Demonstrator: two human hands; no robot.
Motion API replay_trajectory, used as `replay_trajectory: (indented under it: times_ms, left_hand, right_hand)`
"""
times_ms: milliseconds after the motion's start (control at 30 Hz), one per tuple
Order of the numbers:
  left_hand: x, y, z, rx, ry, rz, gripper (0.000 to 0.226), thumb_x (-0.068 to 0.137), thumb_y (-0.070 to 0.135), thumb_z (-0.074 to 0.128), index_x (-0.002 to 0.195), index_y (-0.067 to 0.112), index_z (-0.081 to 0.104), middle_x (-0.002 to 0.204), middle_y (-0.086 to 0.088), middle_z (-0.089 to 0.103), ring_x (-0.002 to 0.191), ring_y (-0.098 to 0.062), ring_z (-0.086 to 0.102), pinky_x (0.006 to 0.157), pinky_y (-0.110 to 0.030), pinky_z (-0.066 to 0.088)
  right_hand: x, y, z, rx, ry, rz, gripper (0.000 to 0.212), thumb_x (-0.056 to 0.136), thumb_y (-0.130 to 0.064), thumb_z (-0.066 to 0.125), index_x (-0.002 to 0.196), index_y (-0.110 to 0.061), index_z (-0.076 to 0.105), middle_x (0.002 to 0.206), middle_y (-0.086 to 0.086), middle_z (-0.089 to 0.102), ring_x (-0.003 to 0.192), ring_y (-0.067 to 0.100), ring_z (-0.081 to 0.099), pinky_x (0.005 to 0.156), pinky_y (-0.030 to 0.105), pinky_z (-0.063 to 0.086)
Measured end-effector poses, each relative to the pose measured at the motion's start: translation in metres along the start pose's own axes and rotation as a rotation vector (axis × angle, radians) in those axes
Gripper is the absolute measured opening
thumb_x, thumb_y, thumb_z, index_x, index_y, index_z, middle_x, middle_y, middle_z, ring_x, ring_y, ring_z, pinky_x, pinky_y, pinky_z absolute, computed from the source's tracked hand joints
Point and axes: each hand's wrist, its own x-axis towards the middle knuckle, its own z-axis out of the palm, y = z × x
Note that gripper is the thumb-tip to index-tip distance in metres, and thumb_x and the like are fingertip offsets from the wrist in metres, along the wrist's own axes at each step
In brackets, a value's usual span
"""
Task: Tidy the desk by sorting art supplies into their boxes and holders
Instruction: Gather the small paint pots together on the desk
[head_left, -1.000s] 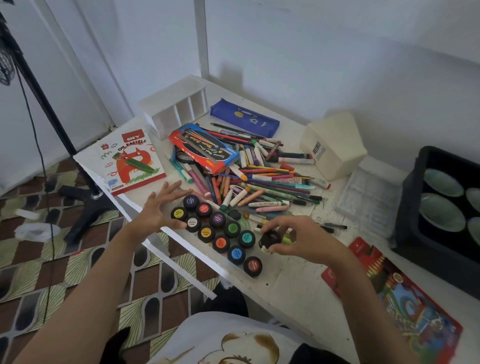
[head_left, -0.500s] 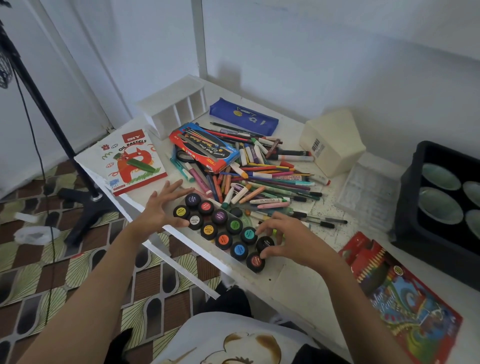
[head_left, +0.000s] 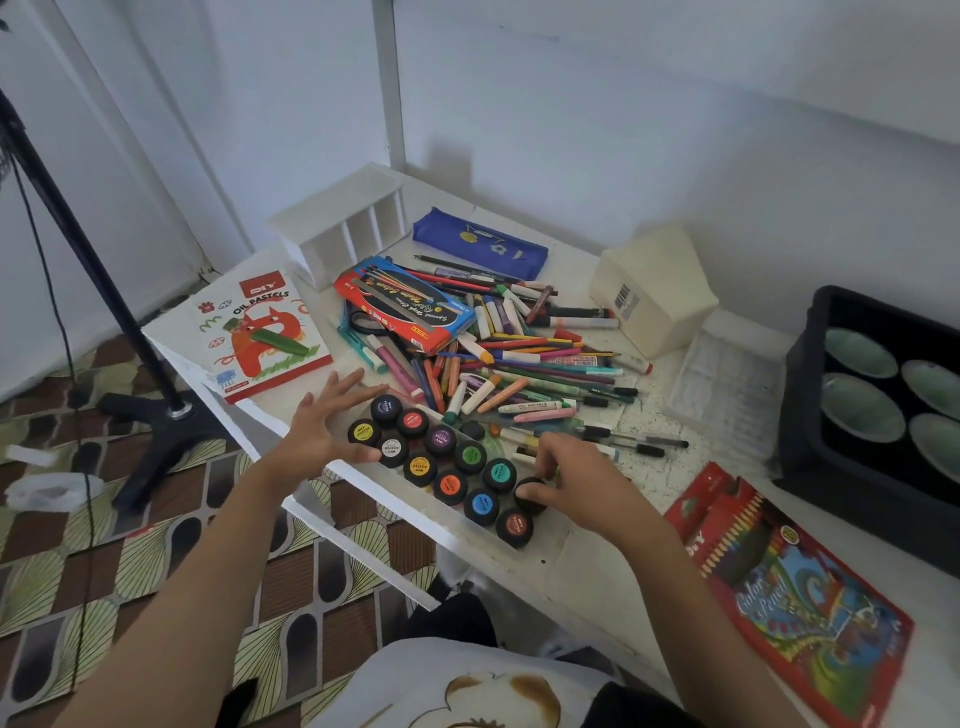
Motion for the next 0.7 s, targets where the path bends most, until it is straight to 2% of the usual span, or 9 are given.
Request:
replay_trajectory:
  times_ms: [100,233,267,367,433,500,567,633,700]
  left_hand:
    - [0.0,0.0,-0.001,0.046,-0.005,0.011,0.093,0.029,0.083,0.069,0.116,0.057,0.05,0.15,0.014,0.022,0.144,-0.007,0.001,0.113,-0.043,-0.012]
    - [-0.001,0.003,-0.001,0.1,-0.001,-0.003,0.078,0.036,0.072,0.069,0.11,0.073,0.044,0.155,0.009,0.02,0.143,-0.005,-0.001,0.114,-0.041,-0.011]
    - [-0.002,0.003,0.0,0.123,0.008,0.004,0.079,0.038,0.07,0.067,0.113,0.071,0.043,0.156,0.008,0.02,0.143,-0.004,-0.001,0.114,-0.041,-0.011]
    - [-0.003,0.003,0.001,0.176,0.018,0.018,0.09,0.04,0.068,0.064,0.126,0.049,0.045,0.153,0.013,0.02,0.144,-0.006,-0.001,0.113,-0.04,-0.011]
    - [-0.003,0.007,-0.001,0.088,0.005,0.001,0.084,0.046,0.066,0.062,0.125,0.044,0.05,0.147,0.018,0.023,0.141,-0.002,0.003,0.113,-0.04,-0.009]
    - [-0.002,0.015,-0.002,-0.118,0.058,-0.031,0.062,0.058,0.055,0.064,0.118,0.038,0.06,0.144,0.014,0.035,0.139,-0.005,0.019,0.114,-0.043,0.004]
    - [0.003,0.026,0.001,-0.197,0.244,-0.069,0.032,0.074,0.025,0.07,0.106,0.028,0.068,0.131,0.003,0.052,0.129,-0.016,0.041,0.108,-0.038,0.029]
    - [0.005,0.037,0.007,-0.101,0.418,-0.109,0.027,0.079,0.004,0.064,0.098,0.022,0.069,0.116,-0.001,0.062,0.115,-0.02,0.053,0.098,-0.033,0.04]
    - [0.005,0.048,0.011,-0.033,0.485,-0.065,0.025,0.079,0.0,0.061,0.095,0.015,0.07,0.105,-0.003,0.066,0.103,-0.02,0.058,0.092,-0.035,0.046]
  right_hand:
    - [-0.002,0.0,0.003,0.049,0.0,0.057,0.027,0.082,-0.036,0.069,0.086,-0.019,0.048,0.09,-0.001,0.056,0.078,0.015,0.052,0.071,0.033,0.048]
    - [-0.005,0.0,0.007,0.092,0.024,0.095,0.027,0.082,-0.036,0.069,0.089,-0.019,0.05,0.09,-0.001,0.057,0.079,0.016,0.054,0.072,0.034,0.049]
    - [-0.006,0.0,0.008,0.088,0.032,0.096,0.027,0.082,-0.036,0.069,0.089,-0.019,0.05,0.09,-0.002,0.057,0.079,0.015,0.054,0.071,0.033,0.048]
    - [-0.009,-0.001,0.01,0.087,0.071,0.1,0.025,0.083,-0.034,0.068,0.089,-0.02,0.049,0.088,-0.004,0.055,0.075,0.011,0.05,0.068,0.03,0.046]
    - [-0.013,-0.002,0.013,0.098,0.118,0.108,0.024,0.084,-0.033,0.067,0.087,-0.021,0.047,0.089,-0.004,0.052,0.071,0.008,0.046,0.063,0.026,0.04]
    - [-0.018,-0.003,0.019,0.09,0.196,0.119,0.021,0.085,-0.032,0.066,0.089,-0.022,0.048,0.096,-0.004,0.05,0.074,0.007,0.045,0.066,0.024,0.038]
    - [-0.024,-0.005,0.024,0.112,0.302,0.139,0.018,0.087,-0.032,0.064,0.095,-0.021,0.053,0.103,-0.005,0.047,0.08,0.008,0.047,0.071,0.024,0.039]
    - [-0.033,-0.01,0.026,0.203,0.423,0.164,0.016,0.087,-0.03,0.064,0.097,-0.02,0.057,0.103,-0.007,0.047,0.077,0.008,0.048,0.071,0.023,0.038]
    - [-0.043,-0.014,0.026,0.253,0.518,0.179,0.013,0.087,-0.027,0.064,0.095,-0.018,0.06,0.099,-0.007,0.05,0.069,0.012,0.05,0.069,0.021,0.036]
